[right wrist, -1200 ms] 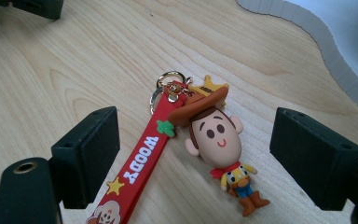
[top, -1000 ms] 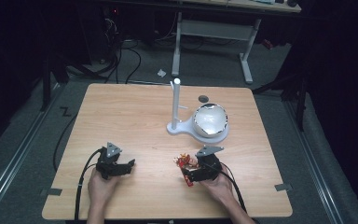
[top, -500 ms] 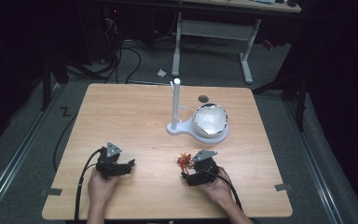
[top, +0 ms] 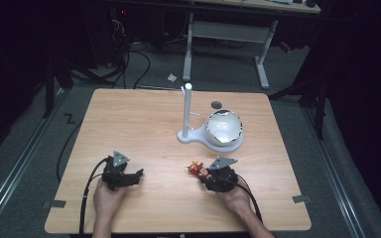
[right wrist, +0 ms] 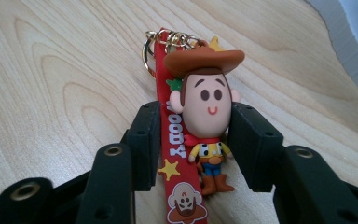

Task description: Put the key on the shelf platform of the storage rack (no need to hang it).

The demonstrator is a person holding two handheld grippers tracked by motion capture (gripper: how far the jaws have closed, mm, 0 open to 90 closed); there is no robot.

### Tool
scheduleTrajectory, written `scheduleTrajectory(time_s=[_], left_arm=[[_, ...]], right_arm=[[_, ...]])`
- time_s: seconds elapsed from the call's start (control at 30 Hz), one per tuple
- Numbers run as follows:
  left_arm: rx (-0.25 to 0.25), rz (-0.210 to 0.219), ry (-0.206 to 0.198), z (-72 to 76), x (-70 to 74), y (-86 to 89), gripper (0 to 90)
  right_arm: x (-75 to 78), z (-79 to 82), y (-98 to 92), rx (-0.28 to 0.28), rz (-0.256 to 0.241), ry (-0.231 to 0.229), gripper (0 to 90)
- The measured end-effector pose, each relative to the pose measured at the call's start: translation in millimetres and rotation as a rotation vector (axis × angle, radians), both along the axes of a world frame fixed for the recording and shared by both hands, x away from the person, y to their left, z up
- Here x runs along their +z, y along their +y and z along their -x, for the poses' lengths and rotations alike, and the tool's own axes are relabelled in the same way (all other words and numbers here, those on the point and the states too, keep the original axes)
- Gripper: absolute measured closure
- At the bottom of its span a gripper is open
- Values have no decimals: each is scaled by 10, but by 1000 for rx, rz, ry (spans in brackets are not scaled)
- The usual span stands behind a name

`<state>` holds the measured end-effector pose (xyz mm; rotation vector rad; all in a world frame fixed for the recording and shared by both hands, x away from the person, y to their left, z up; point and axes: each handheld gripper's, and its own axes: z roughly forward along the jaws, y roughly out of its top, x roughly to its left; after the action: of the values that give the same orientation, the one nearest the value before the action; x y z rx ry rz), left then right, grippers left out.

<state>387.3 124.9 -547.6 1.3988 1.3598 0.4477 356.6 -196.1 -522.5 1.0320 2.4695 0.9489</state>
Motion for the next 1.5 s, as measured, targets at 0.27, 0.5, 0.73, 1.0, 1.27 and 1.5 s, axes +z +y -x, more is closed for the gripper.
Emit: scheduleTrajectory(time_s=[0.27, 0.5, 0.73, 1.0, 1.27, 1.5], left_arm=[[0, 3, 1, -1, 2, 2, 220], [0, 0, 0, 0, 0, 0, 218], [0, -1, 0, 0, 0, 1, 218], [2, 3, 0, -2, 1, 0, 219], [3, 0, 0, -2, 0, 0, 218], [3, -1, 0, -2, 0, 0, 216]], right_arm=[[55, -17, -29, 28, 0, -13, 632], [131, -2, -99, 20, -26, -30, 660], [194, 1, -201, 8, -71, -28, 667], [283, -15, -284, 0, -119, -36, 676], [396, 26, -384, -5, -163, -47, 701], [401, 51, -457, -13, -161, -50, 786]])
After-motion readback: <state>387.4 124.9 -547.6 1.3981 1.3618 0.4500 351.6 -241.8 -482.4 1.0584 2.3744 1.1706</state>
